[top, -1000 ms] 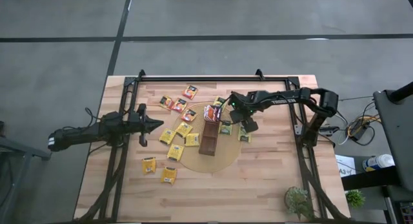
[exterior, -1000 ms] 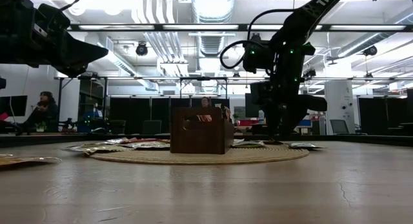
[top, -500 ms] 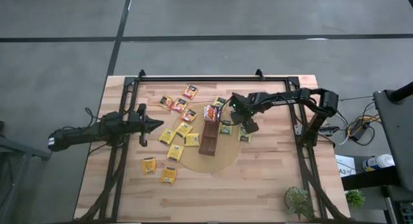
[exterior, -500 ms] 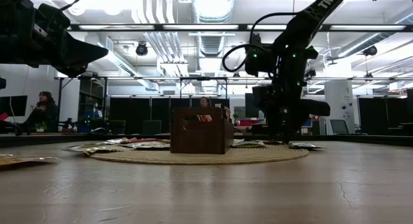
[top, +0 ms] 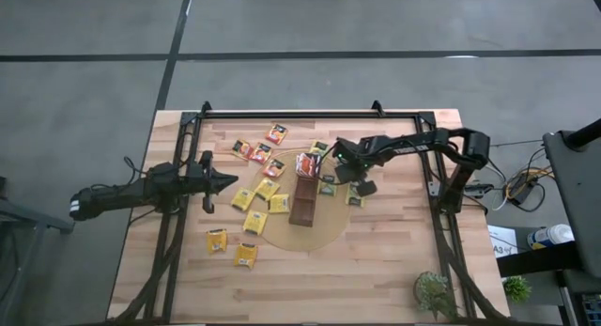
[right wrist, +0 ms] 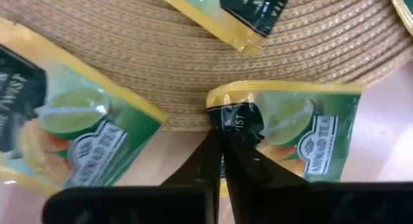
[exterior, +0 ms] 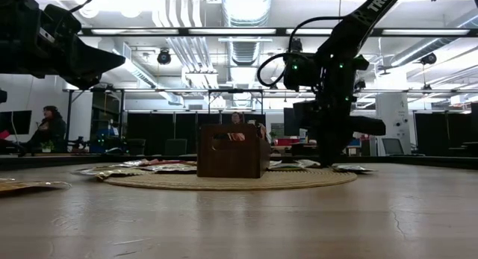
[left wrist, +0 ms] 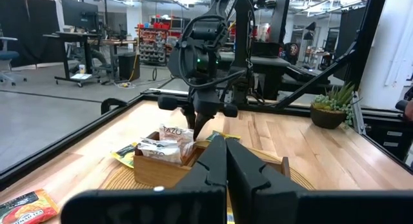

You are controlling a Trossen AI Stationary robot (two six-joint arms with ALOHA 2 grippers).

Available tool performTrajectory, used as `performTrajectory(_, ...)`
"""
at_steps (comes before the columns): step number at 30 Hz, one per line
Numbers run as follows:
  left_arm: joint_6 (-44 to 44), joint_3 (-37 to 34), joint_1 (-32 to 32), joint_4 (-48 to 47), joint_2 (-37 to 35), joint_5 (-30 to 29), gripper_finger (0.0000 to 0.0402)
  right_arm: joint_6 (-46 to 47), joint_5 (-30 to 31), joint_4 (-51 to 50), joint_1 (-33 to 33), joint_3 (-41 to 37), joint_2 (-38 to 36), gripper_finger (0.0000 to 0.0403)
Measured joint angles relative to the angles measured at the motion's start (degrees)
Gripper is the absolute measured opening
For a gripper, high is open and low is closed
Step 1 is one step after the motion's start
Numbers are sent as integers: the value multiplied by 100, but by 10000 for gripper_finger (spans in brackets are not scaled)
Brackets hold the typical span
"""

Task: Pick & Place Tea
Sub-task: Put the yellow tea bag into the middle section of the wooden organizer

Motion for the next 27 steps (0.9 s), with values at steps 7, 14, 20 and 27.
performTrajectory(7,0,2,0,0,0,0,0,32,452,129,-2,64,-129,8)
performTrajectory(14,0,2,1,0,0,0,0,286,685,6,-26,176,-318,8)
performTrajectory(20,0,2,1,0,0,-1,0,727,660,-293,-34,401,-583,8)
performTrajectory(27,0,0,1,-2,0,0,0,2369,-453,-633,42,924,-1131,8)
